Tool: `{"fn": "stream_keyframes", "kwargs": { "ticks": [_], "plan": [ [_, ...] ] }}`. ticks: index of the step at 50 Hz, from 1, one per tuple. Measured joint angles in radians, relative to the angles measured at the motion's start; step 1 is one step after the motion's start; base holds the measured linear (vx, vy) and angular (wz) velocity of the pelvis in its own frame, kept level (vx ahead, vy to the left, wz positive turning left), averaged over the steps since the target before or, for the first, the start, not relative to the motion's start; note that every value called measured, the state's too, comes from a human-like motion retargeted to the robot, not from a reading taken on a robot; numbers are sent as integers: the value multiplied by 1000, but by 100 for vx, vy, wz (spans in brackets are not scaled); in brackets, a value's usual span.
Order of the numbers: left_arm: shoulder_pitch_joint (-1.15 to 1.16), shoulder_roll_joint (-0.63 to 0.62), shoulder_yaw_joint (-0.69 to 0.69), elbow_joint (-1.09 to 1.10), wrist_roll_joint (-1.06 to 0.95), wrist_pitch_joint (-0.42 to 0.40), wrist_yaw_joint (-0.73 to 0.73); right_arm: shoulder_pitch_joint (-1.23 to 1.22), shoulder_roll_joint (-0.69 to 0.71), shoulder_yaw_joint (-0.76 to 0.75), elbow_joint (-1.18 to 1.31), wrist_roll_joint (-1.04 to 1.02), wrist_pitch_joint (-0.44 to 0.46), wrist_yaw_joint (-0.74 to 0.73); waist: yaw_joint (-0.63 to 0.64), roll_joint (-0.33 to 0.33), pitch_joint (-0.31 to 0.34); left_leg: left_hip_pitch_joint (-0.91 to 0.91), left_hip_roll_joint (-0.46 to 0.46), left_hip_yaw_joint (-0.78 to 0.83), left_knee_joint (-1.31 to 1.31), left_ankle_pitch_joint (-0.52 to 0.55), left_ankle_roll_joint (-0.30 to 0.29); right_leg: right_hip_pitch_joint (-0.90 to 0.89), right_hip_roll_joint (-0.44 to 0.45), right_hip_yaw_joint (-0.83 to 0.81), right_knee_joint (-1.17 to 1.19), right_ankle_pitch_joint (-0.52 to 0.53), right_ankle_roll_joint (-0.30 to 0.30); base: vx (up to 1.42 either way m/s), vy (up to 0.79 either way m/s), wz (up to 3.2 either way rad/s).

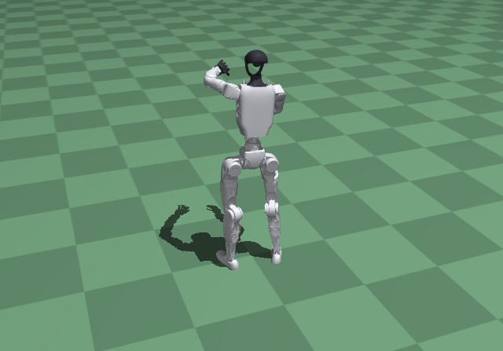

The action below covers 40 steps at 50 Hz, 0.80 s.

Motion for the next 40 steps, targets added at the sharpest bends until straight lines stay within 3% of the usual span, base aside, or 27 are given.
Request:
{"fn": "stream_keyframes", "kwargs": {
  "ticks": [7, 15, 25, 32, 40],
  "plan": [
    [19, 2, 41, -17, -39, 0, 20, 55, 2, -41, -63, 12, -22, -55, -2, -3, 4, -4, -3, -11, -1, 3, 0, 3, -2, -10, -2, 0, 1, 0, 0, 0],
    [47, 27, 110, -81, -119, -7, 59, 251, -21, -129, -303, 17, -78, -137, -6, -20, 17, -13, -3, -24, -3, 9, -2, -1, -3, -23, 2, -2, 3, 0, 0, 0],
    [78, 77, 154, -196, -171, -22, 40, 414, -68, -71, -489, 143, -116, 15, 14, -62, 29, -25, 8, -10, -9, 11, 0, -29, 9, -8, 8, 4, 13, 0, 0, 0],
    [103, 138, 170, -312, -218, -31, 17, 353, -103, -61, -577, 250, -111, 77, 50, -94, 29, -30, 17, 18, -16, 9, 6, -47, 22, 17, -8, 20, 25, 0, -2, -20],
    [148, 198, 187, -436, -273, -42, -11, 106, -216, -61, -534, 242, -79, 48, 97, -122, 13, -38, 34, 41, -23, 9, 3, -63, 46, 35, -31, 41, 33, 0, 0, -5]
  ]
}}
